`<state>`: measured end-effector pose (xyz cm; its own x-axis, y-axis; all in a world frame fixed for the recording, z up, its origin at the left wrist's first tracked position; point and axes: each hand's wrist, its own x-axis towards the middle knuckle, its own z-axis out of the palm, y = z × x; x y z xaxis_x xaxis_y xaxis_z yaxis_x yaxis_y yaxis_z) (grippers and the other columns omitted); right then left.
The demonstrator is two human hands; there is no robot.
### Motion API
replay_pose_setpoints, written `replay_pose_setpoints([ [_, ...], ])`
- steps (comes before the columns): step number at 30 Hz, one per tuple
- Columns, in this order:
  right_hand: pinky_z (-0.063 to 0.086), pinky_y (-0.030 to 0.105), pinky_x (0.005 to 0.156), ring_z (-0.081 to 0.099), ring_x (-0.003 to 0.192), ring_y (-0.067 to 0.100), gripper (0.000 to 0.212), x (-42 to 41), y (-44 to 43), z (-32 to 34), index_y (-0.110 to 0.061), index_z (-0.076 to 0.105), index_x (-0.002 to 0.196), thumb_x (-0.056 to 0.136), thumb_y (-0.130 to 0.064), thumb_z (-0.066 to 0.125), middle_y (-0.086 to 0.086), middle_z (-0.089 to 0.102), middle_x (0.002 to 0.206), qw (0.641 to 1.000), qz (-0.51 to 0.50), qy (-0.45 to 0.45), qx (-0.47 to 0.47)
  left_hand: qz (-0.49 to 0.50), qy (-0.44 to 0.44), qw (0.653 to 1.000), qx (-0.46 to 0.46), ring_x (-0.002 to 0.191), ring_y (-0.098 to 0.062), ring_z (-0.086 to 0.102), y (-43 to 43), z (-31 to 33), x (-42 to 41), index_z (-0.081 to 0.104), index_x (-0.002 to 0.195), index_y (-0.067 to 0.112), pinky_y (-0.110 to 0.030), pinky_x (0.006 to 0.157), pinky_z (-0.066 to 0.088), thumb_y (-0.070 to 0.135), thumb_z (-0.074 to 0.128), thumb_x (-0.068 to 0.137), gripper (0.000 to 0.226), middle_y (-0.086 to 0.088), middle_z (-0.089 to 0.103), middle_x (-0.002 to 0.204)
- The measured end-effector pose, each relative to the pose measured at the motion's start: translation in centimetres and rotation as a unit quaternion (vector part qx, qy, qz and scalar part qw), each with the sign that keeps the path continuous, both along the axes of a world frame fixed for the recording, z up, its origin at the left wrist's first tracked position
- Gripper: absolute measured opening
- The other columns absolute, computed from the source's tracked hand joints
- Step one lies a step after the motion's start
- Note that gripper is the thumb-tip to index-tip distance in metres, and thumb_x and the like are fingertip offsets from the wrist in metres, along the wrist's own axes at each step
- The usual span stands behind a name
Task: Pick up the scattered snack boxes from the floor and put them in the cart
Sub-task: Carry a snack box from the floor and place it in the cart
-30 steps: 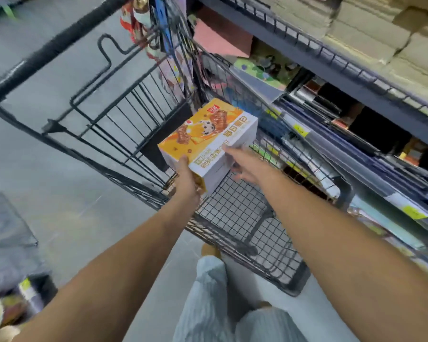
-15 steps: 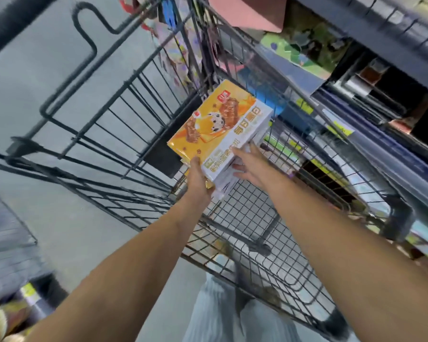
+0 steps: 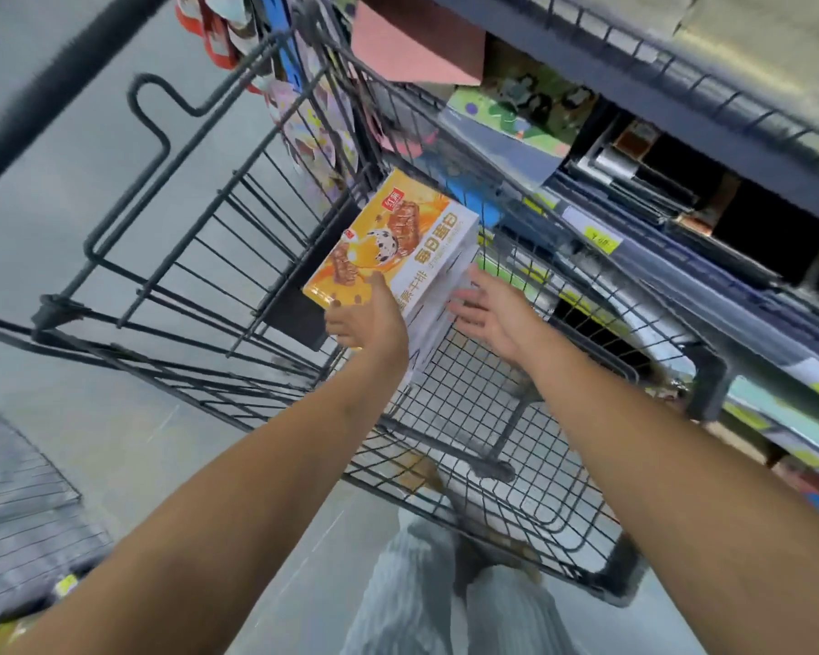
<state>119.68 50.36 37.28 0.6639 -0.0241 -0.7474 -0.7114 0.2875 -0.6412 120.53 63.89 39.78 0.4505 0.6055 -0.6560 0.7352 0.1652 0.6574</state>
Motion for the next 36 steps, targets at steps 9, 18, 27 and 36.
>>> replay_pose_setpoints([
  [9,0.049,0.037,0.088,0.063,0.099,0.021,0.039,-8.4,-10.2,6.5,-0.02,0.046,0.13,0.097,-0.039,0.049,0.008,0.064,0.12,0.993,-0.11,-0.042,-0.005,-0.294,-0.048,0.944,-0.142,0.087,-0.018,0.058,-10.5,5.6,-5.3,0.057,0.094,0.02,-0.035,0.084,0.044,0.037,0.051,0.095,0.018,0.004,0.055,0.087],
  [18,0.049,0.032,0.074,0.064,0.095,0.018,0.047,-26.9,-25.4,9.9,-0.017,0.047,0.133,0.095,-0.044,0.051,0.0,0.068,0.103,0.966,-0.249,-0.063,-0.041,-0.517,-0.025,0.832,-0.2,0.12,-0.02,0.05,-27.0,9.5,-18.9,0.048,0.128,0.021,-0.037,0.09,0.041,0.042,0.049,0.095,0.039,0.001,0.051,0.134],
  [27,0.044,0.028,0.071,0.062,0.082,0.013,0.025,-50.9,-37.6,9.9,-0.021,0.052,0.115,0.099,-0.038,0.044,0.003,0.062,0.115,0.912,-0.407,-0.031,-0.036,-0.659,-0.004,0.728,-0.188,0.109,-0.016,0.053,-43.7,10.4,-39.4,0.052,0.126,0.018,-0.027,0.071,0.042,0.033,0.052,0.095,0.034,0.004,0.057,0.119],
  [36,0.042,0.033,0.081,0.06,0.099,0.023,0.02,-70.7,-43.8,8.1,-0.021,0.051,0.107,0.097,-0.037,0.046,0.003,0.063,0.111,0.818,-0.574,-0.003,-0.035,-0.8,0.056,0.572,-0.169,0.102,-0.014,0.051,-54.2,7.9,-57.5,0.052,0.106,0.027,-0.031,0.08,0.039,0.036,0.052,0.094,0.015,0.006,0.053,0.115],
])
